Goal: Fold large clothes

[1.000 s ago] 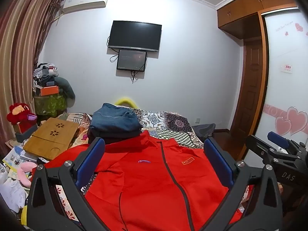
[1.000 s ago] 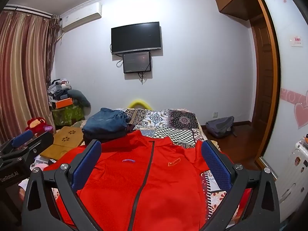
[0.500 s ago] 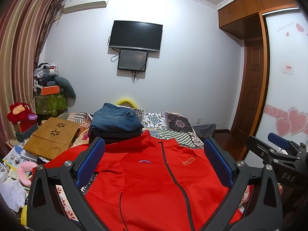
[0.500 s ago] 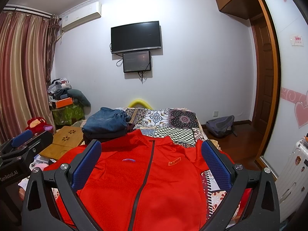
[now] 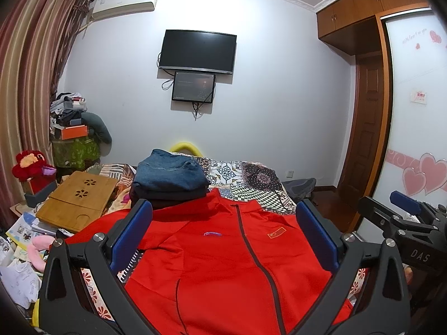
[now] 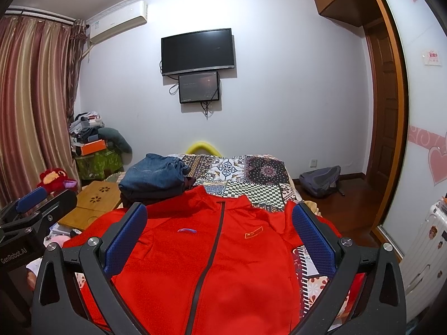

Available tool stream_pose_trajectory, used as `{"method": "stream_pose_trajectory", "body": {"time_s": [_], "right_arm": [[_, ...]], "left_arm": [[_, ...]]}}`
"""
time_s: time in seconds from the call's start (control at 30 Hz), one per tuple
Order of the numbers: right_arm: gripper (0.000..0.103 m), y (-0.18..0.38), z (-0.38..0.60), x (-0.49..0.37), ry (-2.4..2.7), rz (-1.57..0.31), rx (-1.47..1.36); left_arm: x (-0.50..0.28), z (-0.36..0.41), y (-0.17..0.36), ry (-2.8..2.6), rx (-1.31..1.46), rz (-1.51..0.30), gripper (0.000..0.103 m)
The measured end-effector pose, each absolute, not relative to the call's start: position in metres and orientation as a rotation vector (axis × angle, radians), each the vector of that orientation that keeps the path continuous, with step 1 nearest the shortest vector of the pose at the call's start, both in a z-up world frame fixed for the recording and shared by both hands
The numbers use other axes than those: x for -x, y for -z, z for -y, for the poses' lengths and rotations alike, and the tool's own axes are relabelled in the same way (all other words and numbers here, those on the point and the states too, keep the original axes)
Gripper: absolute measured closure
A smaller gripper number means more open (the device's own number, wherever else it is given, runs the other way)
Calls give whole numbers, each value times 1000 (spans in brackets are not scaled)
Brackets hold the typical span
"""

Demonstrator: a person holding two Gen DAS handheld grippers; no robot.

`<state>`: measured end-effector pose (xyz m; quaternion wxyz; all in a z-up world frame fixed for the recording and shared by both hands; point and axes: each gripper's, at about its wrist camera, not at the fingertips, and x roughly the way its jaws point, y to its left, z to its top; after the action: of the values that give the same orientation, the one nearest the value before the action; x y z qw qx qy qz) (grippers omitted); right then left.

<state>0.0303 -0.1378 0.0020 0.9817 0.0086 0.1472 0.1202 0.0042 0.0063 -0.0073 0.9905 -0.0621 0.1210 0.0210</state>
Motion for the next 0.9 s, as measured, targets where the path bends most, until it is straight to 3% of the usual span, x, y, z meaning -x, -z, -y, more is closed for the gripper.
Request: {"method": "stream_pose_trajectory", "body": {"time_s": [0.9], "right_arm": [[0, -2, 143, -38, -242, -316, -14]], "left_arm": [[-11, -12, 14, -50, 130, -261, 0]]}}
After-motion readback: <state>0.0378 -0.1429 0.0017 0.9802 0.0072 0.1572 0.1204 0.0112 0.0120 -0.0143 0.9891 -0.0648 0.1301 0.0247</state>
